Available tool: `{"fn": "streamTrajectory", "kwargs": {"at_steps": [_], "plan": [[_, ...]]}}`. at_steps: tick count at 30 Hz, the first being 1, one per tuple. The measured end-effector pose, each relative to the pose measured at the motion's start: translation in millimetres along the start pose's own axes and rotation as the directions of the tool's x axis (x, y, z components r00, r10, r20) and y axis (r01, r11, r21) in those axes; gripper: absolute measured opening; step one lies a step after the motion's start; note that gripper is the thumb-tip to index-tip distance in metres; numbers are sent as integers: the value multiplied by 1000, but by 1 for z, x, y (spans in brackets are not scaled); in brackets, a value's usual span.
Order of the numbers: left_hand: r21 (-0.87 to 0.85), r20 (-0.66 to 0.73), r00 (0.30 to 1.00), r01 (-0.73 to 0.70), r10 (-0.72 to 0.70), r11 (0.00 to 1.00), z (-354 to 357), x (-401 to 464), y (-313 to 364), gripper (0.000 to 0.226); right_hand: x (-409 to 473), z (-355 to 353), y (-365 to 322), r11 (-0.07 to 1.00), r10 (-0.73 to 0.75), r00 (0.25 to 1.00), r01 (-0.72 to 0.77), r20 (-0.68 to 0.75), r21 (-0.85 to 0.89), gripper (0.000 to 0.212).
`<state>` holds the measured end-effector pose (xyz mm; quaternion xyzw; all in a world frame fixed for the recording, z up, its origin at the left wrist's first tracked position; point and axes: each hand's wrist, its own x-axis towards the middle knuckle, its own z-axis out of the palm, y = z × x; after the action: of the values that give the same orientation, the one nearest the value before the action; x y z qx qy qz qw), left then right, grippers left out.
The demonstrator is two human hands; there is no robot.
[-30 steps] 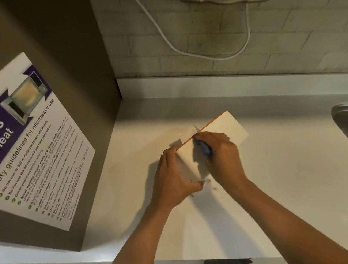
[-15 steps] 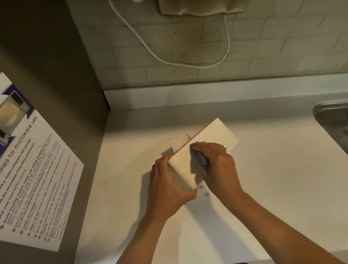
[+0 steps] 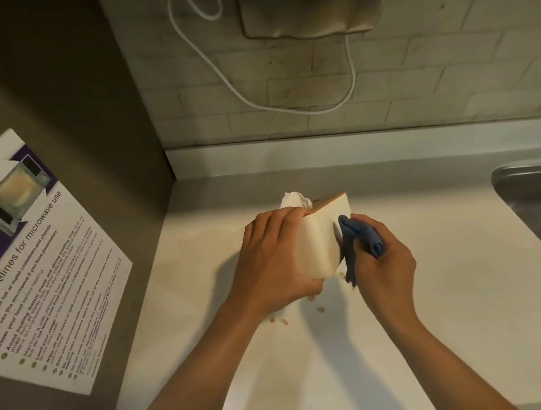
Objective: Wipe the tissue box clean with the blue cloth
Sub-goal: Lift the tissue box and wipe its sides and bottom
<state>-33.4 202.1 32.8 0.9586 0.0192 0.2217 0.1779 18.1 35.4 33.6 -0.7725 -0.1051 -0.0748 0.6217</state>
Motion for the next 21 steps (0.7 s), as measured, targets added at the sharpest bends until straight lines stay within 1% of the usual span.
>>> {"fn": "streamTrajectory", "kwargs": {"at_steps": [4,6,8,10,11,15,17,21], "plan": [[44,58,997,-55,52,998,-9,11,6,109,0,-11,6,995,-70,992,78,109,-68,68],[68,82,995,-58,52,996,-13,17,12,107,6,-13,5,993,-50,990,63,128,-102,67],[97,102,994,-59,49,994,-16,23,20,106,14,-18,1,980,-93,982,119,162,-159,68],[118,129,990,-69,54,991,-19,29,27,105,20,-25,-6,939,-156,953,224,258,-261,76],[126,146,988,-75,56,989,-20,32,30,106,23,-29,-8,926,-158,934,253,322,-281,80],[141,193,980,-67,39,988,-22,46,39,106,34,-48,-11,931,-94,824,272,559,-244,96],[140,212,977,-65,34,988,-21,51,42,107,42,-55,-10,922,-64,781,285,622,-263,105],[180,233,971,-96,52,979,-18,55,51,109,58,-63,-8,877,-41,747,345,664,-333,119]]}}
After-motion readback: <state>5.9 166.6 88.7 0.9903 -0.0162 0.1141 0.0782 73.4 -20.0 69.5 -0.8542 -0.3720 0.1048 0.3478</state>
